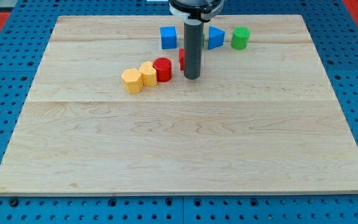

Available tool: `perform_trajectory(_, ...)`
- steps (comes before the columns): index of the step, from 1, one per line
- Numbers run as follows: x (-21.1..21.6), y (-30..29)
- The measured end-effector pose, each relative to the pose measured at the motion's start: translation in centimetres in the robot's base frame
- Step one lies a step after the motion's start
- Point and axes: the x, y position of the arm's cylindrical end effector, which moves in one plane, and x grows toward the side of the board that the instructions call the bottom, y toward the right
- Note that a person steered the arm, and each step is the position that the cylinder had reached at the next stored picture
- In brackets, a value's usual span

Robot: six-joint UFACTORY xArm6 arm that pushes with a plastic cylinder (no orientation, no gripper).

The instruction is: Push the yellow hexagon to the bottom right of the board

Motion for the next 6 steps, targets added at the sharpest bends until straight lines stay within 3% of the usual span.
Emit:
perform_trajectory(2,0.0,5.2)
perform_trajectory(6,-3.3,4.4)
